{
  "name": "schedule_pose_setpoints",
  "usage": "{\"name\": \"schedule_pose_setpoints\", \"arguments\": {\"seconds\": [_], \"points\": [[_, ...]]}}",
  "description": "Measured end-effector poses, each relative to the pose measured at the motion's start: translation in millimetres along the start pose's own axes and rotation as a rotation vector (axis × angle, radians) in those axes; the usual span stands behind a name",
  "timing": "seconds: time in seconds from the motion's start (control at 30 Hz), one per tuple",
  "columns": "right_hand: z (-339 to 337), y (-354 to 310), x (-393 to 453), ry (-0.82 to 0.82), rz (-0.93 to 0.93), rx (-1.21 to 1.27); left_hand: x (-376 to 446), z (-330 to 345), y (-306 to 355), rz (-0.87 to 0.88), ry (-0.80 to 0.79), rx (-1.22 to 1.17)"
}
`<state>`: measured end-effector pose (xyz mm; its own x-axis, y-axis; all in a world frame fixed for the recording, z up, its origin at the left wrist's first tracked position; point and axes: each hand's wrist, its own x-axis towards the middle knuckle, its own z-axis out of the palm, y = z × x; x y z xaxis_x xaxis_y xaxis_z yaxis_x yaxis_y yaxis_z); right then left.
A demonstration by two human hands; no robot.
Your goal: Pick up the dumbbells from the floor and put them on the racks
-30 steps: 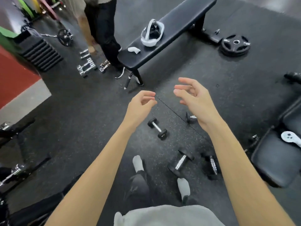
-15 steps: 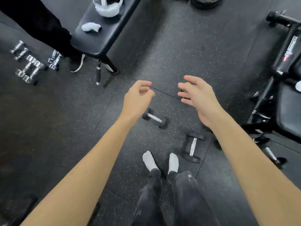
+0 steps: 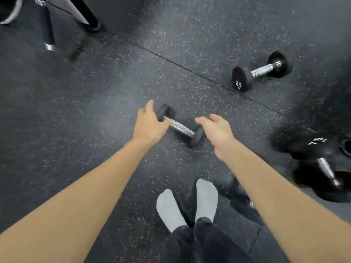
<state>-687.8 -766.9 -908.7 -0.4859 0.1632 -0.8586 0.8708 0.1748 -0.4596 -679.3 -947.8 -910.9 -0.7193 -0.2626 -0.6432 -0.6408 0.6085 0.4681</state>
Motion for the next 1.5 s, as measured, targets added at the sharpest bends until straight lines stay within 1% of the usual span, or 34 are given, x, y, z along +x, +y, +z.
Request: {"name": "schedule_pose_setpoints", "arguments": {"seconds": [0.1, 0.17, 0.23, 0.27, 0.37, 0.43, 0.53, 0.63, 0.73, 0.87, 0.97, 1.1, 1.27, 1.4, 1.5], "points": [[30, 34, 73, 0.048, 0.078, -0.047, 64, 35, -33, -0.052, 0.063, 0.014], [42, 53, 112, 0.078, 0.202, 0.005, 100, 55, -47, -0.081, 0.042, 0.022], [48, 71, 143, 0.047, 0.306, 0.088, 125, 74, -55, -0.092, -0.003, 0.036], [52, 80, 155, 0.024, 0.327, 0.1, 135, 82, -60, -0.075, 0.002, 0.058], [55, 92, 175, 0.043, 0.248, 0.049, 149, 92, -69, 0.049, 0.089, 0.238], [53, 87, 166, 0.05, 0.207, -0.012, 141, 84, -72, 0.091, 0.089, 0.365], [42, 66, 133, 0.108, 0.156, -0.067, 105, 66, -73, 0.101, 0.125, 0.28], [33, 36, 76, 0.096, 0.049, -0.154, 49, 33, -70, 0.075, 0.197, 0.16], [27, 2, 1, 0.06, -0.06, -0.217, -11, -15, -55, 0.037, 0.238, 0.067], [20, -48, -112, 0.005, -0.215, -0.298, -105, -101, -27, 0.026, 0.302, -0.084], [16, -95, -202, -0.036, -0.355, -0.337, -181, -174, 1, 0.025, 0.395, -0.197], [17, -163, -322, -0.102, -0.611, -0.384, -277, -265, 34, 0.003, 0.568, -0.331], [30, -229, -459, -0.264, -0.817, -0.4, -401, -367, 64, 0.005, 0.812, -0.398], [57, -251, -569, -0.408, -0.989, -0.454, -514, -428, 61, -0.042, 1.067, -0.43], [83, -244, -649, -0.542, -1.111, -0.46, -599, -452, 39, -0.102, 1.242, -0.449]]}}
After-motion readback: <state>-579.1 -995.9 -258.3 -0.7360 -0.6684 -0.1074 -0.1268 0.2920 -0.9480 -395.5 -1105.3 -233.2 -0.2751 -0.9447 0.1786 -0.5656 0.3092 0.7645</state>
